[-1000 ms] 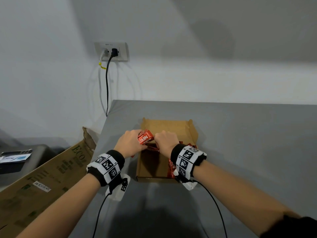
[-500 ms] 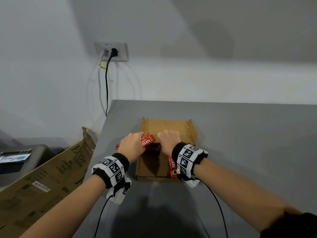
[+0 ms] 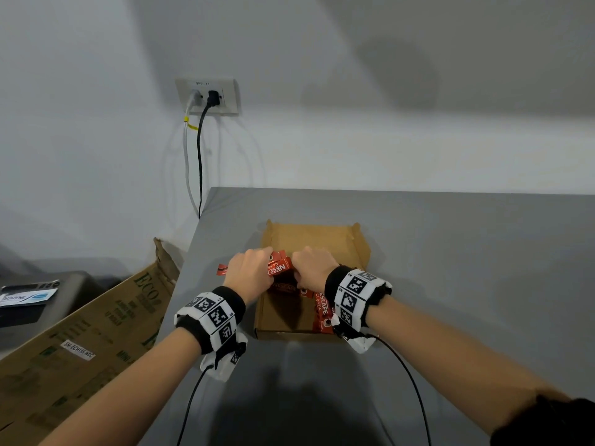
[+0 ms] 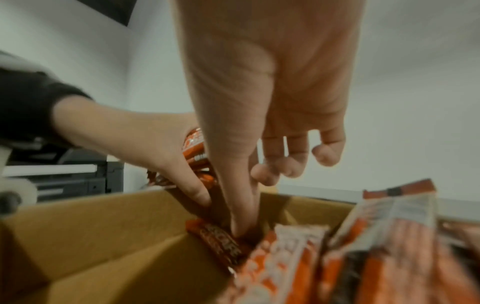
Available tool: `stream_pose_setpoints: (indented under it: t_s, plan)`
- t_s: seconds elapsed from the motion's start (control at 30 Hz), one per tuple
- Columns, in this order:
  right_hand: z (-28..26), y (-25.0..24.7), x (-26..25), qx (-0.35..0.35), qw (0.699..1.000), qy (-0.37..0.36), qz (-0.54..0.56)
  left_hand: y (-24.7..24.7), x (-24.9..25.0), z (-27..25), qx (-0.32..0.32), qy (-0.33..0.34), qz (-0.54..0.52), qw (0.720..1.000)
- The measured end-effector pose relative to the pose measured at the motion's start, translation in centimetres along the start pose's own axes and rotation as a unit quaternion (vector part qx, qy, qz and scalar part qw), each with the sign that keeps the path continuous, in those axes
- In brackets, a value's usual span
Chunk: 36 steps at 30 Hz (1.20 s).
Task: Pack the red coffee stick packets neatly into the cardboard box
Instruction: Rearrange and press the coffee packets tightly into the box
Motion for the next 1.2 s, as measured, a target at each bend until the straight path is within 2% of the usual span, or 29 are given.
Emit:
stream_pose_setpoints:
  t_s: [0.17,0.27,0.43,0.7,0.8,0.9,1.0,1.07,1.2]
  plan:
    - [0.4,1.0,0.1,-0.039,0.997,-0.004,-0.068,0.1,-1.1,-0.2,0.0,-0.049,-0.07,0.996]
    - [0.8,1.4,-0.1,-0.048,0.995,0.0,-0.093,0.3,-1.4,-0.1,0.002,-0.054,-0.083,0.995]
    - [0.9,1.6,0.0,-0.031,0.996,0.015,-0.081,0.5,-1.3,0.0,-0.01,-0.053,-0.075,0.996]
    - [1.1,2.6,-0.3,-0.062,0.992,0.015,-0.11,0.6,-1.2,0.2,-0.022,-0.047,-0.079,0.996]
    - [1.1,2.4,-0.3,-0.066,0.995,0.023,-0.07,0.6,-1.2,0.2,-0.021,-0.046,-0.081,0.995]
    - [0.8,1.6,-0.1,-0.046,0.998,0.029,0.025,0.6,-1.4,0.2,-0.025,-0.046,-0.1,0.994]
    - [0.4,0.2,0.0,0.013,0.995,0.022,0.093,0.6,-1.7,0.0,-0.023,-0.057,-0.138,0.989]
    - [0.2,-0.3,-0.1,0.043,0.996,0.016,0.075,0.5,-1.8,-0.1,-0.019,-0.06,-0.159,0.985]
    - [0.4,0.2,-0.2,0.038,0.998,0.033,0.023,-0.1,-1.6,-0.2,0.001,-0.045,-0.169,0.985]
Point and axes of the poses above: each hand's wrist, its own z-axis towards the middle knuckle, its own y-axis out of the palm, x = y × z, the point moved 7 cm from there along z, towards the middle knuckle, and after that the axes turned 12 degrees about z, right-handed, at the moved point
